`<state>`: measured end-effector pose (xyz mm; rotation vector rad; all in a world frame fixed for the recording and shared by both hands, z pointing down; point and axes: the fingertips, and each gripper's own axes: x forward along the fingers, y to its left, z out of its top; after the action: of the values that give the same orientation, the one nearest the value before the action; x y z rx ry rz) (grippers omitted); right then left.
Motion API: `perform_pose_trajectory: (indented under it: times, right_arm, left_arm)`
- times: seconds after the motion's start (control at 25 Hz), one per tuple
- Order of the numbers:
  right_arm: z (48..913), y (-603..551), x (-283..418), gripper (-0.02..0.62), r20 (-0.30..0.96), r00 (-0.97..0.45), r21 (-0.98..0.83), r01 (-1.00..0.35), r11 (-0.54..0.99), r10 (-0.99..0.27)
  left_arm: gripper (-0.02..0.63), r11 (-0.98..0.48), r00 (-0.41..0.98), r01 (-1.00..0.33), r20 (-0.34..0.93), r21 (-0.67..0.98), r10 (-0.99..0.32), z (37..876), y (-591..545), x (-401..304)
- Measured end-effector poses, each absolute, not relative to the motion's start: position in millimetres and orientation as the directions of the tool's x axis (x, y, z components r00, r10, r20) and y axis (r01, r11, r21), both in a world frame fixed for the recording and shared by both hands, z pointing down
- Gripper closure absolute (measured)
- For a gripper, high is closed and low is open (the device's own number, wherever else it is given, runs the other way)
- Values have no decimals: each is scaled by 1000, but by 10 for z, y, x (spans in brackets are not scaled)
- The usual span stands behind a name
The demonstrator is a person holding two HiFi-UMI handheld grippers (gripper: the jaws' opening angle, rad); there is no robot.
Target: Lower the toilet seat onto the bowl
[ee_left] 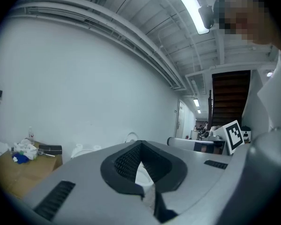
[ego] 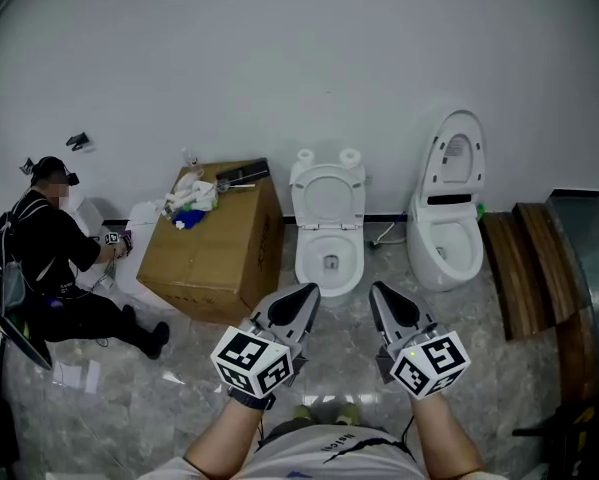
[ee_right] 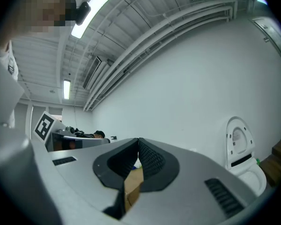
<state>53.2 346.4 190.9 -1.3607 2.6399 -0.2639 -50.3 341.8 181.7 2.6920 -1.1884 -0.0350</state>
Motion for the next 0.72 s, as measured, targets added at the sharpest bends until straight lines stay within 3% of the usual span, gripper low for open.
perform_pose_trajectory:
  times: [0.72]
  right_arm:
    - [2235, 2777, 696, 578, -24, -592, -240, -779, 579, -806]
  left_arm:
    - [597, -662, 684, -723, 65, 197, -727, 2070, 2668, -254]
